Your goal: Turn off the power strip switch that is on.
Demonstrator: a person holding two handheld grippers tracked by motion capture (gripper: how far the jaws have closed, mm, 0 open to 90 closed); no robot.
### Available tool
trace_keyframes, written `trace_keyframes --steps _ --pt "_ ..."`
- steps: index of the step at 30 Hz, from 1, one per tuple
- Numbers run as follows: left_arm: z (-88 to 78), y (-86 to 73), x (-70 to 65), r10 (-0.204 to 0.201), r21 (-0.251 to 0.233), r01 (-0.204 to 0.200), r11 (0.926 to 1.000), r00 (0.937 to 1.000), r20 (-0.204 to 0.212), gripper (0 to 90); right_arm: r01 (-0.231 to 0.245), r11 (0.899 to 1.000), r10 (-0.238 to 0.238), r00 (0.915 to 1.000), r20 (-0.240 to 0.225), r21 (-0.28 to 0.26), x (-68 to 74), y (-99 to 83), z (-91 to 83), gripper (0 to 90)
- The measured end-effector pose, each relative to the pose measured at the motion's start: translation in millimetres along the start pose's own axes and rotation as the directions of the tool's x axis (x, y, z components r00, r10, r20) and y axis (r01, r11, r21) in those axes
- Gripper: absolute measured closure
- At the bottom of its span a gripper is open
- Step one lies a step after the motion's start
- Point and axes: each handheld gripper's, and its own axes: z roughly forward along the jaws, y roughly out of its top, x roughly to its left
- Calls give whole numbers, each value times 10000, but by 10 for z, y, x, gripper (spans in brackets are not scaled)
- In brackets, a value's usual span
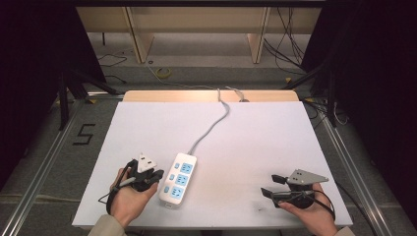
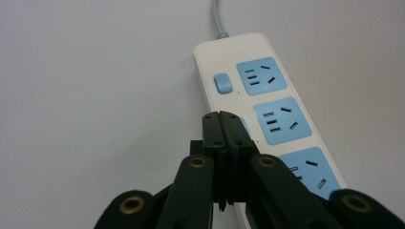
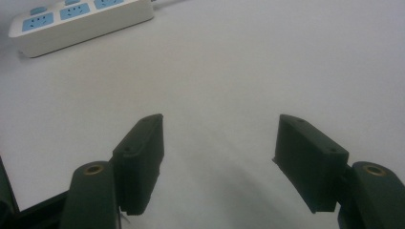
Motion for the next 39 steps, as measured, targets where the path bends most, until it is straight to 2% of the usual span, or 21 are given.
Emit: trace_keyframes --steps 19,31,39 --pt "-43 -26 185 -467 -525 433 9977 9968 -654 830 -1 10000 1 10000 -22 -6 4 1 -1 348" --pt "-63 -30 262 -542 -837 457 9954 9933 -1020 768 -3 10000 3 10000 -51 10 6 0 1 348" --pt "-50 -42 307 -622 -968 515 9940 9919 -1106 715 2 10000 -2 10000 -64 13 7 1 3 348"
